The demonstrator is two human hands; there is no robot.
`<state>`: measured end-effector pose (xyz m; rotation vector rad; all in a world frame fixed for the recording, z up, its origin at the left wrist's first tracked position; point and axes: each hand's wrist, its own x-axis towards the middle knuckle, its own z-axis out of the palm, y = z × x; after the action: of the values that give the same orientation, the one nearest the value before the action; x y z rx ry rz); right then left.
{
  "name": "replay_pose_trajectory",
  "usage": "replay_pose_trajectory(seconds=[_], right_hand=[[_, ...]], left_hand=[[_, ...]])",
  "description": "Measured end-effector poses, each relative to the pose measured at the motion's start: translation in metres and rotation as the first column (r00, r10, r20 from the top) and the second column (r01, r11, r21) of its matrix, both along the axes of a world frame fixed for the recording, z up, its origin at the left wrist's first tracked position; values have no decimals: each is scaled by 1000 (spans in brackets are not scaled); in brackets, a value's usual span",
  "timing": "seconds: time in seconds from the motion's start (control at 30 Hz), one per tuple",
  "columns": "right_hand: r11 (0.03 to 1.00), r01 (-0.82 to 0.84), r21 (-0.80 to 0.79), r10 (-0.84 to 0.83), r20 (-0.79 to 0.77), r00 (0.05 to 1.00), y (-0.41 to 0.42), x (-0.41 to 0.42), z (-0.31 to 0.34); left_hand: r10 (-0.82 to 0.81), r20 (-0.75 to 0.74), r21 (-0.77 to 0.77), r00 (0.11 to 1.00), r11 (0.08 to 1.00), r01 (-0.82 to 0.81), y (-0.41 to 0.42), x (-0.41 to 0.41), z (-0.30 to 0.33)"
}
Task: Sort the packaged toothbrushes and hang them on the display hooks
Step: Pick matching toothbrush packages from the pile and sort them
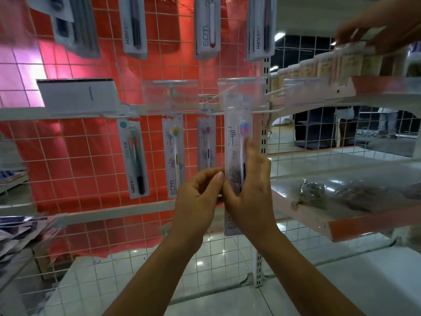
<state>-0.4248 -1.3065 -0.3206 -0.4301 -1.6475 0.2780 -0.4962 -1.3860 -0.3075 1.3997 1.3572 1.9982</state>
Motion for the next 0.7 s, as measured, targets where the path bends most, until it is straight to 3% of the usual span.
replay_pose_trajectory(seconds=[0.2, 0.33, 0.53, 0.7], right_hand=[[998, 70, 2, -70, 47, 996, 18, -13, -7], [996, -25, -88, 34, 98, 995, 35, -26, -2], [995, 32, -89, -15, 192, 981, 89, -62, -3], [996, -16, -92, 30, 147, 989, 115, -80, -2]], left_hand=[[69, 19, -50, 997, 996, -68, 6, -10, -11], [169, 50, -73, 984, 984, -165, 4, -25, -23], [231, 90, -164, 969, 963, -214, -8, -43, -46], [287, 90, -212, 954, 941, -263, -20, -59, -61]])
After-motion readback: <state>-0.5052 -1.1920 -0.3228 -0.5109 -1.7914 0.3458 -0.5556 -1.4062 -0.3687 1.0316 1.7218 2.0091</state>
